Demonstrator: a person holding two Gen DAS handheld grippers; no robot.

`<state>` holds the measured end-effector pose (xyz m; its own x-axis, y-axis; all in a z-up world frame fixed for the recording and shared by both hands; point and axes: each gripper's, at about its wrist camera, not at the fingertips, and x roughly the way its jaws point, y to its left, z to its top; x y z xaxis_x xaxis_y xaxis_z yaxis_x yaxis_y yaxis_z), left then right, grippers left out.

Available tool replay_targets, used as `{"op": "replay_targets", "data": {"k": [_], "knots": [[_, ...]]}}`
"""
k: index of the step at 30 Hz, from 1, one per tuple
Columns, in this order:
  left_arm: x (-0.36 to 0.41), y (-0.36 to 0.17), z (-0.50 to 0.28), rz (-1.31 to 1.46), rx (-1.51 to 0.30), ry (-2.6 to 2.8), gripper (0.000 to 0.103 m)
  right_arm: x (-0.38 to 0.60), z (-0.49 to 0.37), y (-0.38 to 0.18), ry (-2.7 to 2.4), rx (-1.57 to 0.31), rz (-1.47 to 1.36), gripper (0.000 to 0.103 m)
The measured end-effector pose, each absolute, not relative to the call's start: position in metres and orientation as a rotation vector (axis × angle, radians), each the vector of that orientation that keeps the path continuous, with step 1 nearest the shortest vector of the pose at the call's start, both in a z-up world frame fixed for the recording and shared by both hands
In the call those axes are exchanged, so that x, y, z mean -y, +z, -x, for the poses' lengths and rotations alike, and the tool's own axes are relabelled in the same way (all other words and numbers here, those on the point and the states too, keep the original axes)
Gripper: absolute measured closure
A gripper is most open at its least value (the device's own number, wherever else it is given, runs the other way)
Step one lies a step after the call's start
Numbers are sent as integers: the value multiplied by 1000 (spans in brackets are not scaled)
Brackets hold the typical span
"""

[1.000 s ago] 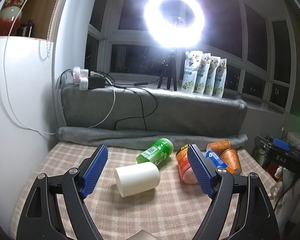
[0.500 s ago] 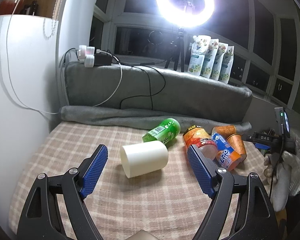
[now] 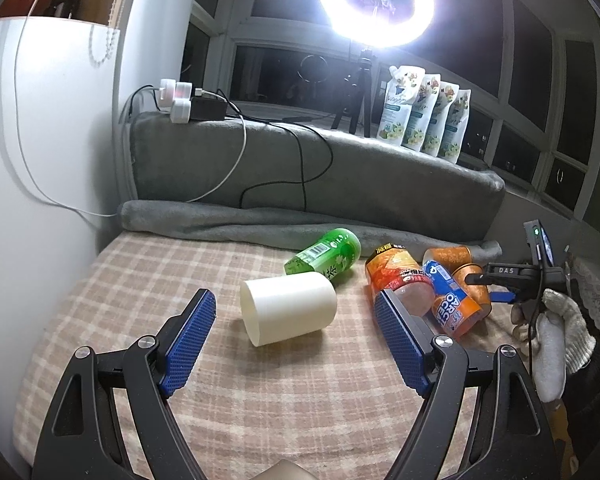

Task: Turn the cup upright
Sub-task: 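Move the right tool to the upside-down copper cup and close around it, then lift the copper cup with the right tool and carry it toward the left tool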

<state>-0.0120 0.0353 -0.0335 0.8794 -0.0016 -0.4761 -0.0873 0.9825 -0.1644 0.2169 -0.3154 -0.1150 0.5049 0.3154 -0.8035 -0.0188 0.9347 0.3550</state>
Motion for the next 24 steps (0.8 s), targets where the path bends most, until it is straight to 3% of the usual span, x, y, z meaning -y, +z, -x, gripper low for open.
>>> {"op": "replay_targets", "data": {"k": [7, 24], "knots": [[-37, -34, 12, 186, -495, 46, 21, 316, -223, -123, 223, -1062, -335, 40], [-37, -34, 13, 190, -496, 49, 21, 336, -198, -94, 220, -975, -342, 41]]}}
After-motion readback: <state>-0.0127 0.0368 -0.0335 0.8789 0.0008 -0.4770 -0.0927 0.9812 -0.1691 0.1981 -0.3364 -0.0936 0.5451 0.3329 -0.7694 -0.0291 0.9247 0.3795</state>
